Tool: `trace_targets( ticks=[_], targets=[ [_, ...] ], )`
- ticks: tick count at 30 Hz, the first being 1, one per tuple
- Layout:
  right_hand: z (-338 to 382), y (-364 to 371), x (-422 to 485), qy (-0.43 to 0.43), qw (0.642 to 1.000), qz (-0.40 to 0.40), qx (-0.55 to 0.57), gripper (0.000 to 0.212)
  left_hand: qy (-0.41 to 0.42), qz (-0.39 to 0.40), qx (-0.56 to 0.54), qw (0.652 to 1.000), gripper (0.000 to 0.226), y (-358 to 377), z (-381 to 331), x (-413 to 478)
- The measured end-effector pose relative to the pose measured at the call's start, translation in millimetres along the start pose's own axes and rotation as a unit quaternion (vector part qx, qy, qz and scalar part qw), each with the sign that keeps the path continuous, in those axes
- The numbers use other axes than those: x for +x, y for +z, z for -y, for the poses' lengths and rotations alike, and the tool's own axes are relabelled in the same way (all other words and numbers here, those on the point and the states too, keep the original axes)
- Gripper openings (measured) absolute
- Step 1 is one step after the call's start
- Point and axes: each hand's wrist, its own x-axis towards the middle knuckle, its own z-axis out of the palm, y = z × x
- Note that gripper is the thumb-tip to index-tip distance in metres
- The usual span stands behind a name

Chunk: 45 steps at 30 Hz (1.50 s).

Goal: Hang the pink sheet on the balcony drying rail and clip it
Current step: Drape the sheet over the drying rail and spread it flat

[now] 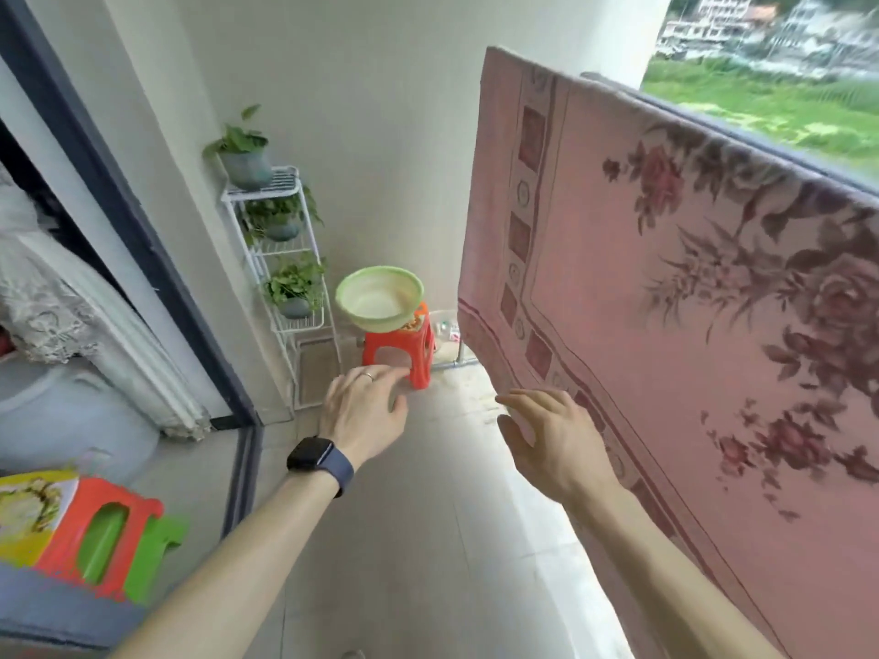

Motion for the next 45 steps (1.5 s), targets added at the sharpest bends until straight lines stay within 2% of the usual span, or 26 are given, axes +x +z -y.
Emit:
trace_targets(
  ticks=[3, 6, 10, 19, 24, 27, 30, 34, 37, 39, 42, 45],
  targets=[
    [1.8, 14.3, 98.1, -0.024, 0.999, -0.016, -0.026, 0.034, 0.025, -0.024, -0.002, 0.999, 0.043, -7.7, 35.9, 98.6],
    [8.3, 18.9, 196.7, -0.013, 0.997, -0.066, -0.048, 0.023, 0.059, -0.039, 0.003, 0.997, 0.041, -18.3, 65.3, 204.5],
    [6.6, 10.5, 314.0, 0.013, 0.994, -0.083, -0.074, 0.035, 0.099, -0.048, -0.011, 0.994, 0.044, -31.9, 82.6, 339.5],
    [-39.9, -30.0, 543.4, 0.039, 0.976, -0.158, -0.146, 0.035, 0.178, -0.054, -0.097, 0.978, 0.044, -32.1, 48.4, 597.2],
    [-76.0, -42.0, 670.7, 0.044, 0.968, -0.147, -0.199, 0.04, 0.198, -0.066, -0.146, 0.967, 0.043, -25.2, 21.5, 721.4],
    [-92.0, -43.9, 737.2, 0.071, 0.967, -0.126, -0.208, 0.044, 0.182, -0.032, -0.227, 0.956, 0.042, -19.9, 12.8, 786.4],
    [-104.6, -40.0, 797.2, 0.115, 0.967, -0.089, -0.209, 0.05, 0.133, 0.061, -0.376, 0.915, 0.046, -6.5, 4.1, 852.2],
    [-123.3, -21.8, 870.2, 0.179, 0.962, -0.047, -0.198, 0.061, 0.091, 0.169, -0.543, 0.818, 0.062, 22.6, -9.3, 935.8],
    [-134.1, -5.2, 920.0, 0.227, 0.958, -0.012, -0.175, 0.074, 0.101, 0.253, -0.597, 0.754, 0.08, 48.5, -24.4, 986.7],
    [-138.5, 4.1, 950.3, 0.261, 0.949, -0.009, -0.174, 0.074, 0.14, 0.312, -0.595, 0.727, 0.089, 66.2, -31.1, 1019.2],
    [-144.1, 12.7, 983.9, 0.302, 0.928, -0.019, -0.218, 0.051, 0.192, 0.374, -0.571, 0.705, 0.077, 86.5, -32.2, 1056.0],
    [-149.3, 16.4, 999.8, 0.305, 0.93, -0.038, -0.2, 0.023, 0.257, 0.428, -0.548, 0.671, 0.052, 87.9, -26.4, 1076.5]
  ],
)
